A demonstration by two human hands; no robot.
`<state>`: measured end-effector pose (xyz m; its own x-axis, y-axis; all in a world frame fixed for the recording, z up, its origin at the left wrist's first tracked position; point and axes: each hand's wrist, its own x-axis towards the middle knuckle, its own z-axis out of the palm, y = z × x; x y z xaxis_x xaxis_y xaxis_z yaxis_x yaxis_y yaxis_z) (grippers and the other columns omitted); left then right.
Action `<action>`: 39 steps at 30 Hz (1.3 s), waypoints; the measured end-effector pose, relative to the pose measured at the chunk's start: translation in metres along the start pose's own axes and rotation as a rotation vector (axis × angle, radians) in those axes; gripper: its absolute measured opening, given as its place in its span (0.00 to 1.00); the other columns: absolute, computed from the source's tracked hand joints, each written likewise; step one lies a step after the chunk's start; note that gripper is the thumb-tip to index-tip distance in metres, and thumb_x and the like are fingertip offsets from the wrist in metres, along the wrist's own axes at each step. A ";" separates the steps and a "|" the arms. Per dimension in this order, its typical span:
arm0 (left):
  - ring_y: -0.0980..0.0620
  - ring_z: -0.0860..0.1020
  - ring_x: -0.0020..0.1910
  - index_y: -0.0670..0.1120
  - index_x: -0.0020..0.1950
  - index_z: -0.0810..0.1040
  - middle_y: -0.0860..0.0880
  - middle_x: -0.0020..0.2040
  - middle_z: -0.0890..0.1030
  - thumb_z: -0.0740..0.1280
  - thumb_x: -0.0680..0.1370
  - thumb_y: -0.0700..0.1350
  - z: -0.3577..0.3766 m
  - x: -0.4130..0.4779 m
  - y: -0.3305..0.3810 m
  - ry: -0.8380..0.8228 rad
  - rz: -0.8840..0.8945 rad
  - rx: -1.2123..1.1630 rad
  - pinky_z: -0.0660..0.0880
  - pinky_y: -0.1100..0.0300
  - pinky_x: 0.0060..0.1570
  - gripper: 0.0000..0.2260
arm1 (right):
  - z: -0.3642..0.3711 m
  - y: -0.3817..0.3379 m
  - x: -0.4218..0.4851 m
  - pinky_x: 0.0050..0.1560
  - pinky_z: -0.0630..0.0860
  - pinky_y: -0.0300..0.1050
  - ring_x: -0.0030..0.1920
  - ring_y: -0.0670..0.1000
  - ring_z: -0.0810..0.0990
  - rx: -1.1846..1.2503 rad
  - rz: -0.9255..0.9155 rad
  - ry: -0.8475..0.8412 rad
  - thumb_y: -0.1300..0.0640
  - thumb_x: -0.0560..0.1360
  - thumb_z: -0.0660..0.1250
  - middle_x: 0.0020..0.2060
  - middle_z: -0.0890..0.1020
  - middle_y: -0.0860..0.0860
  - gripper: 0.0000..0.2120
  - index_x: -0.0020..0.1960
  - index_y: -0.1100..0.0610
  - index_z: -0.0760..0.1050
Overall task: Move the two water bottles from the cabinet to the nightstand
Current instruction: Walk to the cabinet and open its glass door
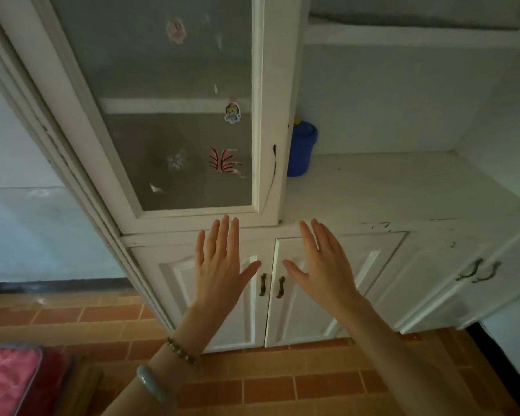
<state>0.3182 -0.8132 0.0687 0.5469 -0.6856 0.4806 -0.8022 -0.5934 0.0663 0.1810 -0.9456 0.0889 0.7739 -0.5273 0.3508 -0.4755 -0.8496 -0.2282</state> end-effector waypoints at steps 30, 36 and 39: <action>0.41 0.62 0.72 0.41 0.74 0.58 0.40 0.73 0.63 0.61 0.77 0.56 -0.277 0.308 0.065 0.855 0.163 0.226 0.54 0.43 0.70 0.31 | -0.296 -0.009 0.208 0.68 0.58 0.55 0.70 0.63 0.61 -0.106 -0.230 0.826 0.46 0.72 0.67 0.71 0.62 0.64 0.36 0.72 0.61 0.57; 0.43 0.56 0.74 0.43 0.75 0.52 0.42 0.75 0.57 0.56 0.80 0.54 -0.289 0.337 0.066 0.797 0.113 0.265 0.52 0.44 0.71 0.28 | -0.305 -0.004 0.214 0.66 0.62 0.56 0.68 0.64 0.65 -0.124 -0.251 0.848 0.46 0.71 0.68 0.68 0.66 0.65 0.36 0.71 0.62 0.60; 0.43 0.58 0.73 0.42 0.75 0.53 0.42 0.75 0.59 0.55 0.80 0.51 -0.288 0.343 0.061 0.784 0.111 0.309 0.51 0.44 0.71 0.27 | -0.305 -0.006 0.218 0.66 0.60 0.54 0.68 0.63 0.65 -0.130 -0.259 0.827 0.46 0.71 0.68 0.69 0.66 0.65 0.36 0.71 0.62 0.60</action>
<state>0.3881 -0.9628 0.4896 0.0530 -0.3239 0.9446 -0.6777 -0.7064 -0.2041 0.2247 -1.0589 0.4440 0.3364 -0.1132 0.9349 -0.4096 -0.9115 0.0370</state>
